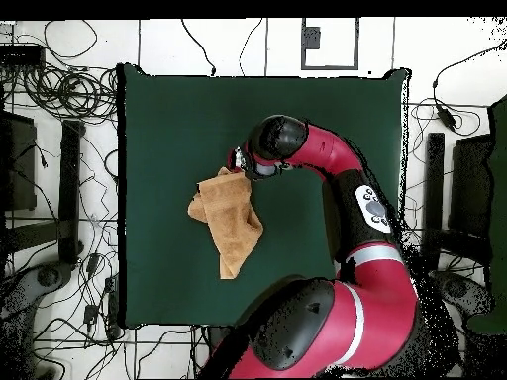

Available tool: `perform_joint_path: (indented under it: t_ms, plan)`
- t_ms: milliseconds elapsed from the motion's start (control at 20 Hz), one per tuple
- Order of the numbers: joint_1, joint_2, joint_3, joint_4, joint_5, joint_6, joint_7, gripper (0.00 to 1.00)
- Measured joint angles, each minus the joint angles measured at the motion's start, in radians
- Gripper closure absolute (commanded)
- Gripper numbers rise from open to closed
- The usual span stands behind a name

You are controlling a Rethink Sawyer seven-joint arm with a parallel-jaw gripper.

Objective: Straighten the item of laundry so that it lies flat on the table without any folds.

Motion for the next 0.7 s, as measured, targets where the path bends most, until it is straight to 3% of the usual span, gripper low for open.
perform_joint_path:
  t_ms: [700]
  plan:
    - [0.012, 0.0, 0.0, -0.027, -0.011, 0.063, 0.0, 0.0]
